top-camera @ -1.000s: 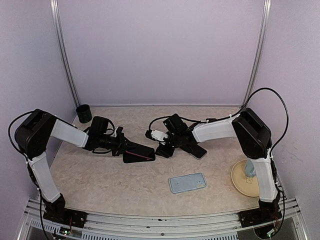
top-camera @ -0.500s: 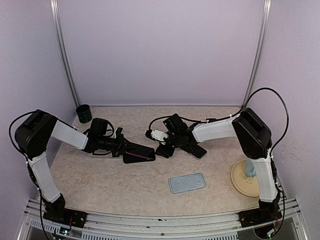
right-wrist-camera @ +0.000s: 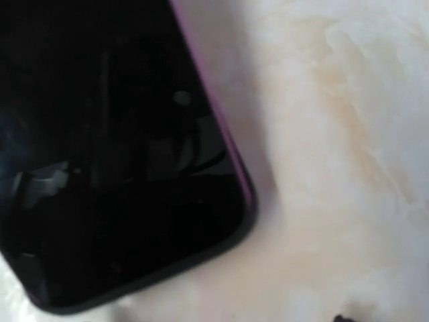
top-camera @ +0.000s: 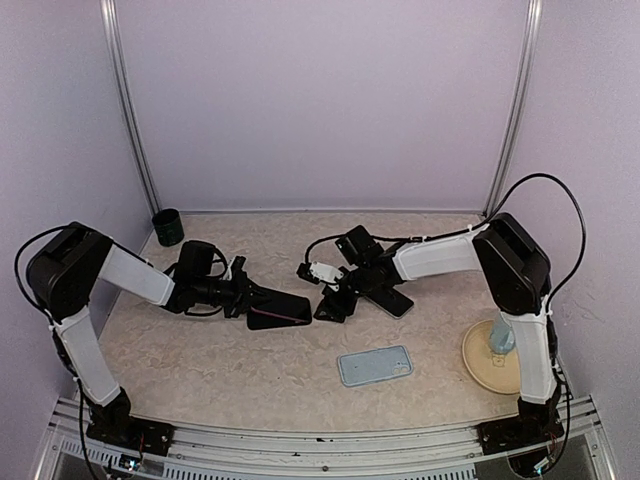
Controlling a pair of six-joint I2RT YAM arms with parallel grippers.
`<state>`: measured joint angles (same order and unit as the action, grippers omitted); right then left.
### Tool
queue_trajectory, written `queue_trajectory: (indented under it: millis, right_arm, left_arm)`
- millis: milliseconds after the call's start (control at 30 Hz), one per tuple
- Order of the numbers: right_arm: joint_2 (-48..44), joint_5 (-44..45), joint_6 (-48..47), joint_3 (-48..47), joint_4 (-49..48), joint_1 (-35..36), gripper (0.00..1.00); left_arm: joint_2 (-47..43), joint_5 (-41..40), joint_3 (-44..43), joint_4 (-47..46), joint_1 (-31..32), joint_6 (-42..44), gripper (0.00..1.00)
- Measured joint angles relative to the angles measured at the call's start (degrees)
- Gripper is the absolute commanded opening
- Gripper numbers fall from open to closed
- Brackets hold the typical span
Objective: Put the phone into the phone case
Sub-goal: Install the phone on the phone case.
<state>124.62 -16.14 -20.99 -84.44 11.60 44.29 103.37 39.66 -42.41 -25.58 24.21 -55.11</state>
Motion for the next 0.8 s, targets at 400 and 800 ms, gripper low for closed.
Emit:
queue_trajectory:
  millis: [400, 800]
  right_arm:
    - [-1.11, -15.69, 8.74, -1.55, 4.48, -4.85, 0.78]
    - [-1.03, -29.29, 25.66, -2.64, 2.86, -5.05, 0.87]
  left_arm:
    - [-3.72, 0.46, 0.87, -0.48, 0.37, 0.22, 0.00]
    - [-6.27, 0.39, 2.67, -3.96, 1.05, 0.26, 0.00]
